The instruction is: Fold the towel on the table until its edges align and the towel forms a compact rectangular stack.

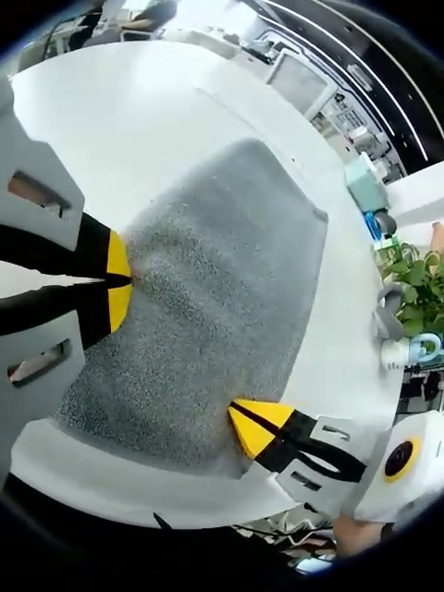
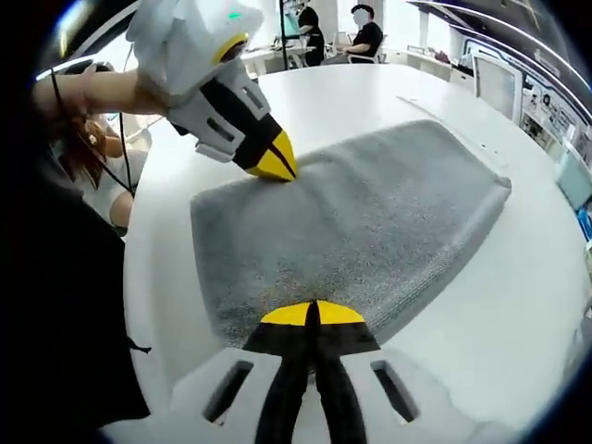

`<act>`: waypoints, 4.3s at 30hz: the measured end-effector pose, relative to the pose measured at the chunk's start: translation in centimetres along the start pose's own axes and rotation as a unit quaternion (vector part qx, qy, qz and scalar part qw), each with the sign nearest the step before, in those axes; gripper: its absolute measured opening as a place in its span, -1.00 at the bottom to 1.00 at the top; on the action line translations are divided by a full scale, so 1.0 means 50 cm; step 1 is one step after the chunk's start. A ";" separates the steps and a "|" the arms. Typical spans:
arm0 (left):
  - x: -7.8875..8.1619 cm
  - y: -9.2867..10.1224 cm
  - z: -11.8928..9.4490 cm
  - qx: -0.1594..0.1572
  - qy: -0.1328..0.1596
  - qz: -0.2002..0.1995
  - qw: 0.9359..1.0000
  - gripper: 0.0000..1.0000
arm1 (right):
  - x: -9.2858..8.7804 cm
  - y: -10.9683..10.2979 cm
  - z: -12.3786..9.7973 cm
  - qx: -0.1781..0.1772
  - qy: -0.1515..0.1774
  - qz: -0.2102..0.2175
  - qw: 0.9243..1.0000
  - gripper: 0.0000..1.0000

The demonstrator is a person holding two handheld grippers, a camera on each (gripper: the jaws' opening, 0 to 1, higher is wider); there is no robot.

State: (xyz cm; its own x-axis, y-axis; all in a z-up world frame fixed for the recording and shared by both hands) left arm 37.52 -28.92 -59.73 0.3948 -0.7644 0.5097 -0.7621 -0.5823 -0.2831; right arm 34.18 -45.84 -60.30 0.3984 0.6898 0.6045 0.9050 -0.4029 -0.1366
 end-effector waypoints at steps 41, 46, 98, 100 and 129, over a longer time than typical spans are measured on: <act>-0.049 0.009 -0.098 -0.022 0.124 0.124 0.984 -0.68 | -0.043 -0.023 -0.104 -0.075 0.079 -0.156 0.982 -1.00; -0.067 0.033 -0.128 -0.027 0.132 0.238 0.962 -0.67 | -0.072 -0.040 -0.125 -0.082 0.034 -0.258 0.962 -0.93; -0.040 0.054 -0.129 -0.187 0.138 -0.023 0.972 -0.91 | -0.085 -0.086 -0.071 -0.064 -0.015 -0.530 0.846 -0.36; -0.035 0.046 -0.134 -0.201 0.146 -0.064 0.967 -0.91 | -0.082 -0.086 -0.069 -0.067 -0.016 -0.532 0.844 -0.36; -0.098 0.082 -0.123 -0.167 0.096 0.116 0.974 -0.67 | -0.080 -0.078 -0.055 -0.037 -0.028 -0.401 0.915 -0.96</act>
State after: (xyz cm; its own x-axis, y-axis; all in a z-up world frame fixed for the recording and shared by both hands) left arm 29.28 -25.85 -58.39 0.1125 -0.7800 0.6155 -0.9565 -0.2527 -0.1454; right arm 28.63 -48.67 -60.04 -0.3811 0.8106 0.4447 0.8976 0.2091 0.3880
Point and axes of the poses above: the point that each gripper's makers call its tool centre point, and the gripper's own axes: z roughly forward along the fingers, y roughly to its right, x roughly out of its top, the point moved 7 cm from there along -z, roughly backward along the fingers, and after that the axes turned 5 degrees about x, right-handed, at the moved point
